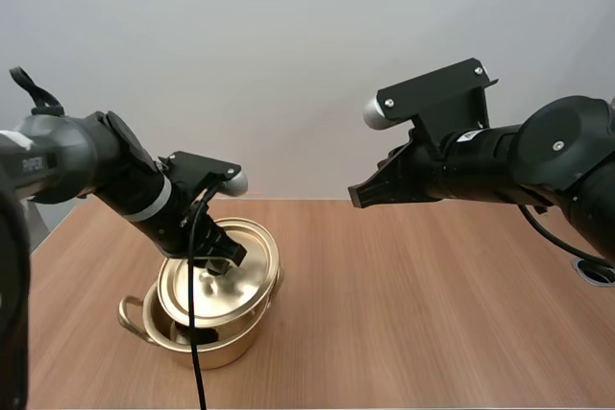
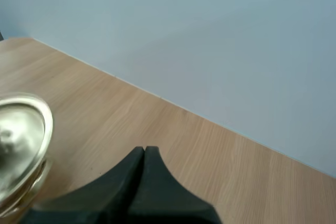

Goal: Open the pot, put the car inside, and close it

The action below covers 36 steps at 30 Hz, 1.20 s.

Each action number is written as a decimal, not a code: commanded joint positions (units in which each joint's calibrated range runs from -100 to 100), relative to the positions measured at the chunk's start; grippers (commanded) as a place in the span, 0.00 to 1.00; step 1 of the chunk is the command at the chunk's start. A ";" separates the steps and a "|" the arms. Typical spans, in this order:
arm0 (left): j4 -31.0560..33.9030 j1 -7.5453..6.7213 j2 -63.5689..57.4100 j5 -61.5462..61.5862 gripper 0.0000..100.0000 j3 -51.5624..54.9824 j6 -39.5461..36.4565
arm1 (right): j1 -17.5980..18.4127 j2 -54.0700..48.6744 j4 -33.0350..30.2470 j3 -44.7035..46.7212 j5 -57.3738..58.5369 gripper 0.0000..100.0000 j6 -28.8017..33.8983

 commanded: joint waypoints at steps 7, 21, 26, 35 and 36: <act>7.72 -0.04 -2.13 10.02 0.00 -3.76 -3.14 | -0.02 -0.01 0.11 0.02 -0.94 0.00 0.02; 6.47 -0.04 2.26 12.05 0.00 -1.52 -3.42 | -0.02 -0.01 0.11 0.02 -0.76 0.00 0.02; 6.59 -0.04 5.10 5.56 0.00 1.58 -3.33 | -0.02 -0.01 0.11 0.02 -0.60 0.00 0.02; 5.71 -0.04 5.75 3.90 0.30 1.89 -2.00 | -0.02 -0.01 -0.46 0.02 -0.60 0.00 0.02; 5.20 -0.04 5.75 3.12 0.44 1.89 -2.00 | -0.02 -0.01 -0.78 0.02 -0.60 0.00 0.02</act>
